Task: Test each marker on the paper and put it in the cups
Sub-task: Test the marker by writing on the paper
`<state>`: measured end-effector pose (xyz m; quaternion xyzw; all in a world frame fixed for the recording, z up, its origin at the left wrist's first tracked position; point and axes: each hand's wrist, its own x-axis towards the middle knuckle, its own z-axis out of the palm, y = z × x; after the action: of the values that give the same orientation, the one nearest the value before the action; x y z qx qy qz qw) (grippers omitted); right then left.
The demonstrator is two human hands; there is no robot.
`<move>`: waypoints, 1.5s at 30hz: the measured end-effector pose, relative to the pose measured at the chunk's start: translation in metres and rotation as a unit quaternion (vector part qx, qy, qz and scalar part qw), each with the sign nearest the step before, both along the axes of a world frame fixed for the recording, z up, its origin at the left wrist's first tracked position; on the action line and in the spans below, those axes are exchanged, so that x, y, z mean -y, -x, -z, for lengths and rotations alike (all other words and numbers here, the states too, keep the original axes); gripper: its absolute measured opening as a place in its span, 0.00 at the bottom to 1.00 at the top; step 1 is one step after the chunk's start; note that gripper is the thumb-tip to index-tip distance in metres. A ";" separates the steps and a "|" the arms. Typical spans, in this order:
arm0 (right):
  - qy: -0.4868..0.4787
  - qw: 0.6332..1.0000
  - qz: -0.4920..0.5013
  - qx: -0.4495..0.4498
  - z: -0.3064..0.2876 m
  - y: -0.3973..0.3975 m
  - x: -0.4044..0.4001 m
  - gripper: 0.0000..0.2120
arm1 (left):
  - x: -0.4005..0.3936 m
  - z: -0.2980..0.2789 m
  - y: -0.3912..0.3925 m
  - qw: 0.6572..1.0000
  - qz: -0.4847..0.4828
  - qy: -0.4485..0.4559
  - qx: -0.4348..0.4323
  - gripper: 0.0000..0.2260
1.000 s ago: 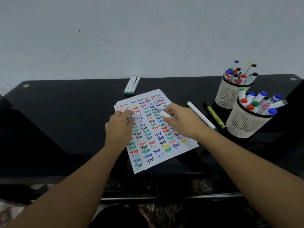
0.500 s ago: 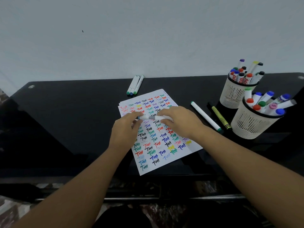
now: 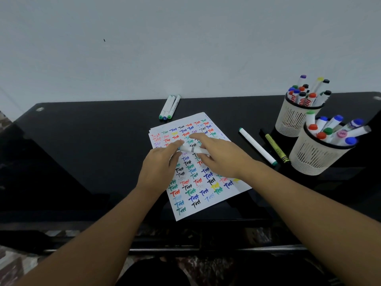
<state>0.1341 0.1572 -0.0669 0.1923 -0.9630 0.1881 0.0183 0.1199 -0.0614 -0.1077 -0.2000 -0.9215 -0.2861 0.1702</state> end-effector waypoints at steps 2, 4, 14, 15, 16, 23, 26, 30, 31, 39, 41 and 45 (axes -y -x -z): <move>-0.018 1.000 -0.002 -0.001 -0.003 -0.001 0.003 0.26 | 0.000 0.001 -0.002 1.000 0.011 0.010 -0.014 0.15; -0.038 0.999 -0.003 -0.008 -0.005 -0.002 0.004 0.27 | 0.000 0.003 -0.002 1.000 0.013 0.011 -0.011 0.17; 0.021 0.999 0.026 -0.002 -0.006 -0.005 0.003 0.27 | 0.000 0.005 0.011 0.997 -0.019 0.027 0.067 0.32; 0.038 0.999 0.030 0.004 -0.006 -0.005 0.001 0.26 | -0.001 0.005 0.012 0.996 -0.015 0.055 0.066 0.33; 0.052 0.998 0.035 0.009 -0.006 -0.005 0.000 0.26 | -0.001 0.006 0.013 0.995 -0.014 0.071 0.071 0.34; 0.072 0.995 0.074 0.002 -0.010 -0.010 -0.008 0.24 | -0.003 0.005 0.014 0.992 -0.027 0.096 0.076 0.31; 0.089 0.993 0.078 0.005 -0.010 -0.012 -0.010 0.24 | -0.004 0.004 0.012 0.992 -0.029 0.096 0.079 0.31; 0.168 0.980 0.099 0.024 -0.008 -0.011 -0.014 0.25 | -0.004 0.001 0.010 0.991 -0.031 0.095 0.087 0.31; 0.178 0.979 0.099 0.032 -0.008 -0.011 -0.015 0.26 | -0.004 0.001 0.010 0.991 -0.031 0.096 0.089 0.31; 0.104 0.991 0.081 0.036 -0.013 -0.017 -0.012 0.23 | -0.005 -0.001 0.010 0.988 -0.032 0.114 0.096 0.36; 0.104 0.990 0.093 0.036 -0.011 -0.018 -0.011 0.23 | -0.004 0.001 0.011 0.988 -0.032 0.114 0.097 0.36; 0.109 0.989 0.095 0.032 -0.007 -0.019 -0.011 0.23 | -0.004 0.000 0.011 0.986 -0.036 0.122 0.104 0.37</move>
<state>0.1533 0.1686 -0.0598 0.0906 -0.9508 0.2950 0.0263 0.1093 -0.0572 -0.1077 -0.1552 -0.9687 -0.1846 0.0582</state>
